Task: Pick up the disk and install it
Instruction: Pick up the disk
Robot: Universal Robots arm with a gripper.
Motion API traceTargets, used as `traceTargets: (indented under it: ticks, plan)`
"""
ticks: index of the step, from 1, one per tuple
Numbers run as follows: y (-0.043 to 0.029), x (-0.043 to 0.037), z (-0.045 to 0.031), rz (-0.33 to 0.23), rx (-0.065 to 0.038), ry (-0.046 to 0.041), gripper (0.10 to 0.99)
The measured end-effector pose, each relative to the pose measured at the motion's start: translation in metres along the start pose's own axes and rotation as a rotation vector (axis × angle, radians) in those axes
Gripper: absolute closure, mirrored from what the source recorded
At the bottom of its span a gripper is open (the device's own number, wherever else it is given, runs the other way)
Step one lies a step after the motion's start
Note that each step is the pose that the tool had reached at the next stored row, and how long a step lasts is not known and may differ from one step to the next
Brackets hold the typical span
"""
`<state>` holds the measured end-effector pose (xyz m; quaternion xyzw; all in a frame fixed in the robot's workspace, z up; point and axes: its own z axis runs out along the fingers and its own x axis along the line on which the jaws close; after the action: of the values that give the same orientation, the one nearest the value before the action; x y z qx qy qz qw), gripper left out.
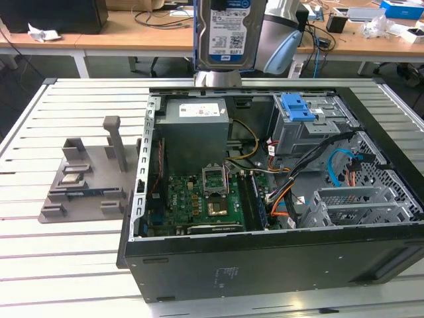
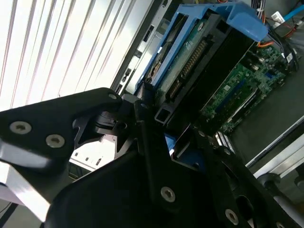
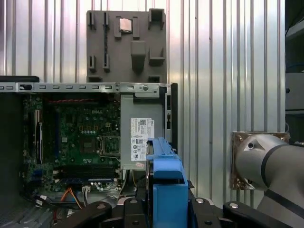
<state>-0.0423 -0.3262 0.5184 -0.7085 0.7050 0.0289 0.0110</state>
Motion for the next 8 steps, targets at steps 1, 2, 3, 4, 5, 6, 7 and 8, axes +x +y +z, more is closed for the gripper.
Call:
traceTargets:
  ticks: [1,2,3,4,5,6,7,8]
  plan:
    - [-0.0049,0.0000,-0.0001,0.000,0.000,0.0000,0.722]
    - [-0.0083,0.0001,-0.0001,0.000,0.000,0.0000,0.722]
    - [-0.0136,0.0001,-0.0002,0.000,-0.001,0.0000,0.722]
    - [-0.0172,0.0001,-0.0003,0.000,-0.001,0.0000,0.722]
    - [-0.0222,0.0001,-0.0003,0.000,-0.001,-0.0001,0.722]
    - [-0.0258,0.0002,-0.0003,0.000,-0.001,-0.0001,0.722]
    - [-0.0318,0.0002,-0.0005,0.000,-0.002,0.0000,0.722]
    - [-0.0358,0.0002,-0.0005,0.000,-0.002,0.0000,0.722]
